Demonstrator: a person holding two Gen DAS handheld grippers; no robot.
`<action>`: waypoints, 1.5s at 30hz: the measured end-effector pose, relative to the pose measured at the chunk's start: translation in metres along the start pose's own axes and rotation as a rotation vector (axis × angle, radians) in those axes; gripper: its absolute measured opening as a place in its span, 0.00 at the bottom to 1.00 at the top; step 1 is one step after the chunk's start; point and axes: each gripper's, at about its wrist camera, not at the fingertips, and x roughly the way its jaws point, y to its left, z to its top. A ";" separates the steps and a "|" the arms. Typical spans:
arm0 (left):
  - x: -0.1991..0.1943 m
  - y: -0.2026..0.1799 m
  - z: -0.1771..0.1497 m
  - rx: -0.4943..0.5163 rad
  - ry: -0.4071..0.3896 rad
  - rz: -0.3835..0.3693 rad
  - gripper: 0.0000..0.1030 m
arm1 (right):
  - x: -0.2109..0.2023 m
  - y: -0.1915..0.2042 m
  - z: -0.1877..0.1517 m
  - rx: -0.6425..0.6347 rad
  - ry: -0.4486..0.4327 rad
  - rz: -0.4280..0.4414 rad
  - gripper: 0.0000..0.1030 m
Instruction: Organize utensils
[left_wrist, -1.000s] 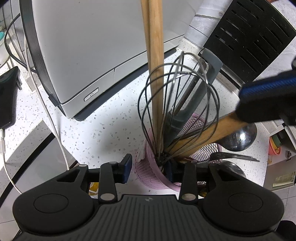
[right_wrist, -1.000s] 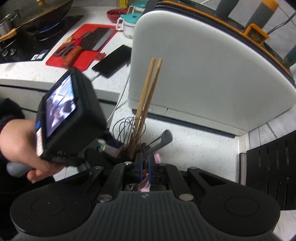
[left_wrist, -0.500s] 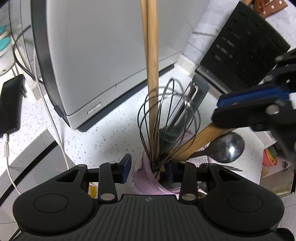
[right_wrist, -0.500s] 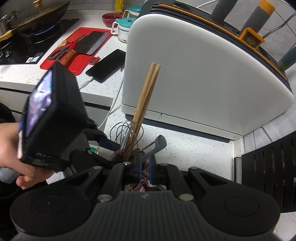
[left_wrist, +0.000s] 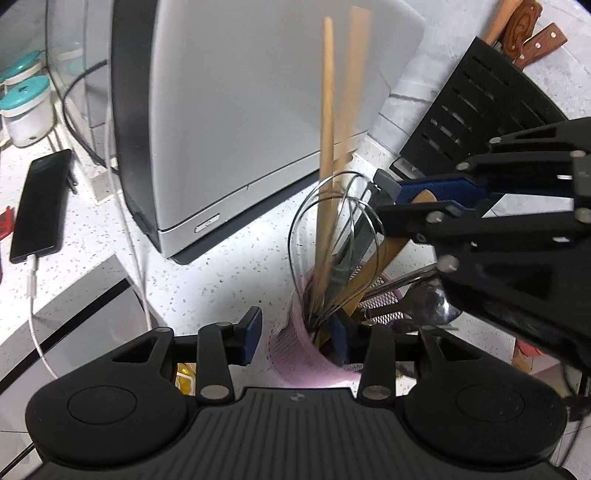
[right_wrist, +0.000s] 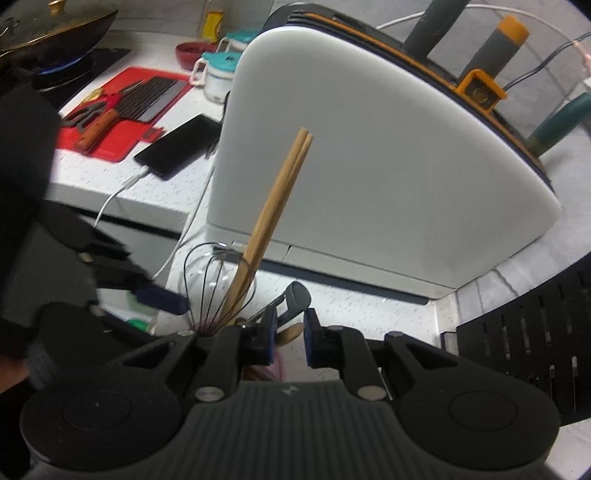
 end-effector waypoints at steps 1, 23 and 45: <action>-0.006 -0.001 -0.003 0.005 -0.024 0.017 0.47 | -0.001 0.001 -0.002 0.009 -0.021 -0.012 0.16; -0.093 -0.015 -0.062 -0.010 -0.537 0.007 0.87 | -0.106 -0.001 -0.115 0.564 -0.543 -0.180 0.97; -0.094 -0.053 -0.167 0.105 -0.575 0.342 1.00 | -0.096 0.114 -0.219 0.816 -0.480 -0.302 0.97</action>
